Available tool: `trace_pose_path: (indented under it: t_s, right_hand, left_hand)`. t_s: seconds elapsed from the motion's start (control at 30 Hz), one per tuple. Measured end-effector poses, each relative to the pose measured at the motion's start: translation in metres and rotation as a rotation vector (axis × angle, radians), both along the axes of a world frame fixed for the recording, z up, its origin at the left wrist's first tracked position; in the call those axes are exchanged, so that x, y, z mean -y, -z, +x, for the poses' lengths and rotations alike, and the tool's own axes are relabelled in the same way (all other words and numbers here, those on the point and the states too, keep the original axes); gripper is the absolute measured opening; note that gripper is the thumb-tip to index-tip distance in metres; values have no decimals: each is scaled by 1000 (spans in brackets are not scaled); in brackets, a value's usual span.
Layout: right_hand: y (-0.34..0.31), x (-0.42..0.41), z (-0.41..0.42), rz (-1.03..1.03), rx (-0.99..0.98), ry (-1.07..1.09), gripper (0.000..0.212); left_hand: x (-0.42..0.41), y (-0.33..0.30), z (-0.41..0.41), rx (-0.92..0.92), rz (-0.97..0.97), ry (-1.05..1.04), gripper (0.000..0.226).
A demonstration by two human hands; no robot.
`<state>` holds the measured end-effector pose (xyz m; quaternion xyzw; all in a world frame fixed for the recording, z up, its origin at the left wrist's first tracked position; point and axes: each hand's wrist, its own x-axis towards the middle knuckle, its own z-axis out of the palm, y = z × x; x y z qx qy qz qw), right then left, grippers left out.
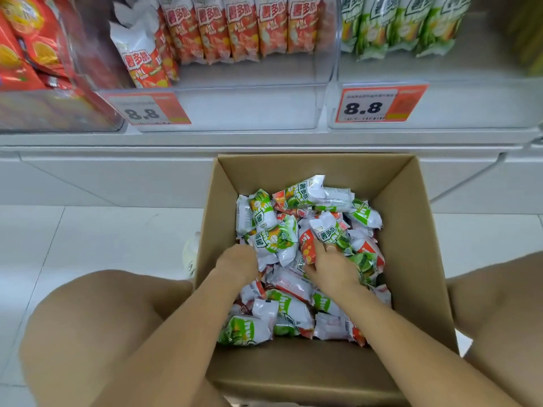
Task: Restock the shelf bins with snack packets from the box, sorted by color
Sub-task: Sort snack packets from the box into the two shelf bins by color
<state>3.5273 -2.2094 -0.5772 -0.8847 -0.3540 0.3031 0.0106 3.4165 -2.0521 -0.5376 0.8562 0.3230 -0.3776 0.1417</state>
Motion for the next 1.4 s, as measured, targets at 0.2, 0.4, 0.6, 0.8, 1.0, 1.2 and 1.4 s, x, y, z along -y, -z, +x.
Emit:
trace_pose_path:
  t_s: [0.2,0.4,0.6,0.8,1.0,1.2,1.4]
  right_hand:
    - [13,-3,1,-48,125,16,73]
    - [3,3,8,81,-116,352,45]
    - [-8,14,20,98,-435,568,25]
    - [-34,21,19,180,-890,958,31]
    - [-54,31,4,344,-1144,1189,42]
    - [-70,50,-32,584,-1272,1309,25]
    - [-73,76,-53,694,-1103,1313,51]
  left_hand:
    - [34,32,-18,-53,-146,128,30]
    - [53,53,-11,24,-212,432,53]
    - [60,54,-10,-154,-159,450,84]
    - [65,37,-10,-217,-116,571,39]
    - [52,10,-11,1,-239,406,51]
    - [59,-11,-27,176,-273,249,37]
    - [54,-55,-29,489,-215,48,18]
